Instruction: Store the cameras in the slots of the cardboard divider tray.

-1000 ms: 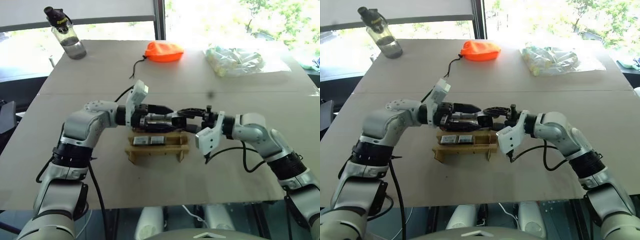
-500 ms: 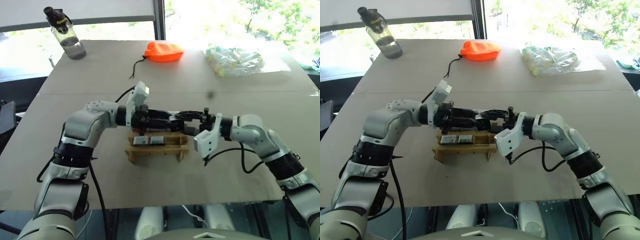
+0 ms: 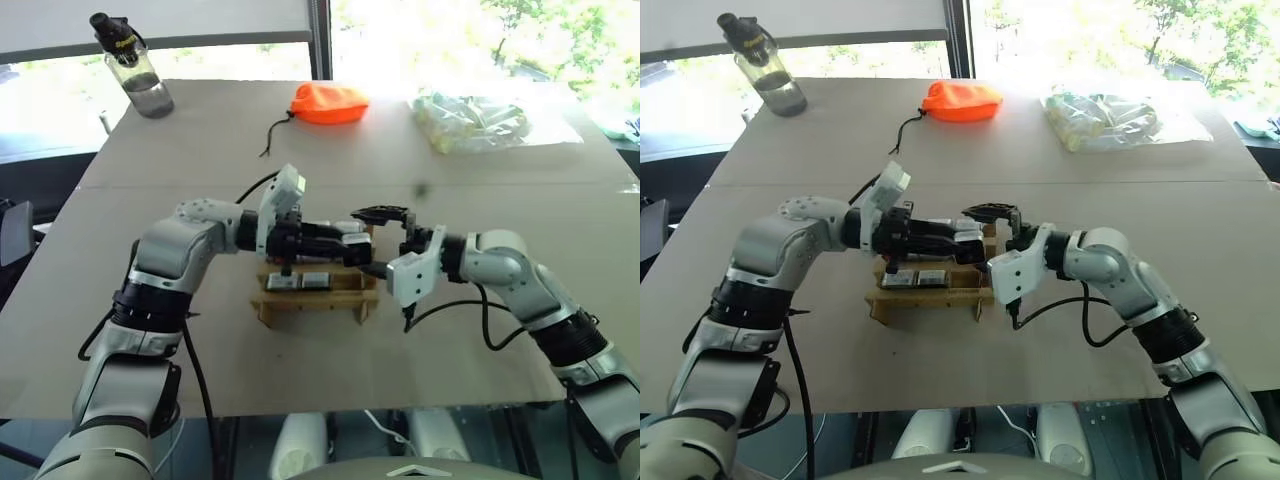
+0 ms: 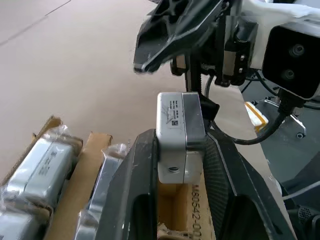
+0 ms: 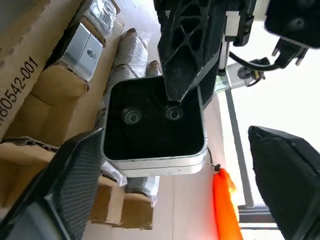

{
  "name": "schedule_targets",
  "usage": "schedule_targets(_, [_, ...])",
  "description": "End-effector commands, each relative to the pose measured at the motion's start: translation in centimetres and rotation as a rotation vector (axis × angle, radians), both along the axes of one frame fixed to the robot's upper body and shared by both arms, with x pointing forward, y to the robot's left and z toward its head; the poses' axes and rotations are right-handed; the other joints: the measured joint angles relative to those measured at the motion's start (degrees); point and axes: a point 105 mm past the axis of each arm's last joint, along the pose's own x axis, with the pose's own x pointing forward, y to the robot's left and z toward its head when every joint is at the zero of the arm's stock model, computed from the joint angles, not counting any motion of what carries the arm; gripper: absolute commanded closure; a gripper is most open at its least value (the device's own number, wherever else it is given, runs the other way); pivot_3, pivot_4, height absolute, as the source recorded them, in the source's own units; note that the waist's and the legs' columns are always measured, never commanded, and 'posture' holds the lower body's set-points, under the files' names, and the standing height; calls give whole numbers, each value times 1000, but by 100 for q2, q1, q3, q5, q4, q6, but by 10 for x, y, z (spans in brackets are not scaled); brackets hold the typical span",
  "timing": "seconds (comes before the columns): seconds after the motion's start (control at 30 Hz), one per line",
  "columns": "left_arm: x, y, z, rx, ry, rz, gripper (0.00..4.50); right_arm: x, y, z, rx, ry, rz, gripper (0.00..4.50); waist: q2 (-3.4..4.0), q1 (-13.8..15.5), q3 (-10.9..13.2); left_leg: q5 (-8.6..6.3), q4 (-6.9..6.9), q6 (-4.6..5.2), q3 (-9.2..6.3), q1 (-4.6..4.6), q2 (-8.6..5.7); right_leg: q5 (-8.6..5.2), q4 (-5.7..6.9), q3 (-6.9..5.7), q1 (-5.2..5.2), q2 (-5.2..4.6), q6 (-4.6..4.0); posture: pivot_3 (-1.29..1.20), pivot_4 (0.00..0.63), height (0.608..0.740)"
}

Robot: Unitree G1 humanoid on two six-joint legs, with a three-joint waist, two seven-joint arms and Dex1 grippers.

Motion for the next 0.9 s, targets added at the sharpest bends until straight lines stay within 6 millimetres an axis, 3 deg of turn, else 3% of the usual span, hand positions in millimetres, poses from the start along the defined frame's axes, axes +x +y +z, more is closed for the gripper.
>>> schedule_targets(0.03, [2, -6, 12, -34, -75, -8, 3819, -6, -22, 14, 82, 133, -37, 24, -1, 14, -1, 0, 0, 0, 1, 1, 0, 0, 0, 1, 1, 0, 0, 0, 150, 740])
schedule_targets(0.23, [-1, -10, 16, -70, -132, -7, 3819, -32, -74, -9, 224, 666, -170, 24, -1, 115, -1, -1, -4, 1, -15, -2, 2, 0, -6, -8, 7, -2, 0, 0, 150, 740])
schedule_targets(0.43, [-12, -5, 17, -67, -207, -15, 3819, -58, -114, -22, 395, 1056, -267, 24, -3, 120, 0, -2, -2, 4, -14, 14, 2, 0, -2, -5, 19, 1, -1, 0, 150, 740])
schedule_targets(0.57, [-21, -4, 7, -22, -240, -56, 3819, -68, -125, -19, 498, 1110, -252, 24, -3, 120, -1, -2, -2, 6, -16, 15, 1, 0, -2, -3, 20, 4, -1, 0, 150, 740])
schedule_targets(0.67, [-21, -2, -1, 19, -267, -61, 3819, -79, -135, -33, 424, 1107, -273, 24, -4, 129, -1, -2, -2, 6, -17, 13, 0, 0, -3, -4, 20, 4, -1, 0, 150, 740])
schedule_targets(0.9, [-23, 5, -8, 41, -320, -64, 3819, -86, -142, -20, 520, 1113, -210, 24, -5, 127, -2, -3, 0, 7, -13, 13, -1, 0, -7, -1, 19, 4, 0, 0, 150, 740])
